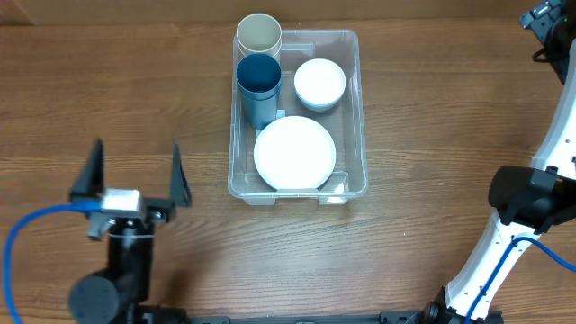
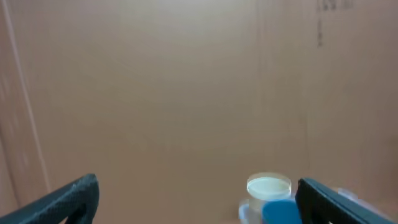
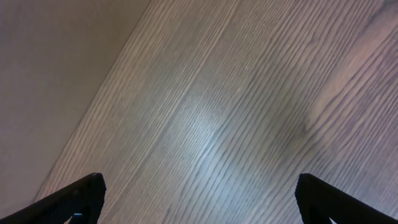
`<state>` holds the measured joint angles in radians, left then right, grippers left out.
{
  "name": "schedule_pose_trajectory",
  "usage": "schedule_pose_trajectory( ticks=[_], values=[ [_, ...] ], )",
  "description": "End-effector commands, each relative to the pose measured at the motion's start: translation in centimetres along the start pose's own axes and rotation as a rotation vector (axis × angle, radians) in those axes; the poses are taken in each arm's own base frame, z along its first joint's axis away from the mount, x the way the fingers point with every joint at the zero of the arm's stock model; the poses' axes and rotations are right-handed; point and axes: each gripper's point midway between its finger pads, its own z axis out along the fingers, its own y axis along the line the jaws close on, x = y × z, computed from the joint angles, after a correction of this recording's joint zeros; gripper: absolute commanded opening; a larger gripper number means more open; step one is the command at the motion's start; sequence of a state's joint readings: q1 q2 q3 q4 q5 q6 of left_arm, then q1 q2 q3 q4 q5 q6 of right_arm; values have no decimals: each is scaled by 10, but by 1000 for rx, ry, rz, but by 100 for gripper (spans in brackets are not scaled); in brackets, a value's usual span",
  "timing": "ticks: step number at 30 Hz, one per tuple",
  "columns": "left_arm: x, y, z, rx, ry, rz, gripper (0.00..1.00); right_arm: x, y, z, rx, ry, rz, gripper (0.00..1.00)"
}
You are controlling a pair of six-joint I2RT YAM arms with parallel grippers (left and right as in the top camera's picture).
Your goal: Pack container
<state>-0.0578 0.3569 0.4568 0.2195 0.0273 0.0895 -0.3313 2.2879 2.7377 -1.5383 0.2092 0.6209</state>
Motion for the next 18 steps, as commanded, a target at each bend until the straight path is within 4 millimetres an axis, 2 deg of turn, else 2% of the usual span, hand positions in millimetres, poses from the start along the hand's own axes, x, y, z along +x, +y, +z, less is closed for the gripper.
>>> schedule_pose_trajectory(
  ticks=[1, 6, 10, 18],
  values=[
    [62, -2, -25, -2, 34, 31, 100, -10, 2, -21, -31, -47, 14, 100],
    [131, 0, -47, -19, 119, 39, 100, -10, 2, -21, -31, -47, 14, 100],
    [196, -6, -63, 3, 375, 10, 100, -10, 2, -21, -31, -47, 14, 100],
    [199, -6, -64, 0, 388, -11, 100, -10, 2, -21, -31, -47, 14, 100]
  ],
)
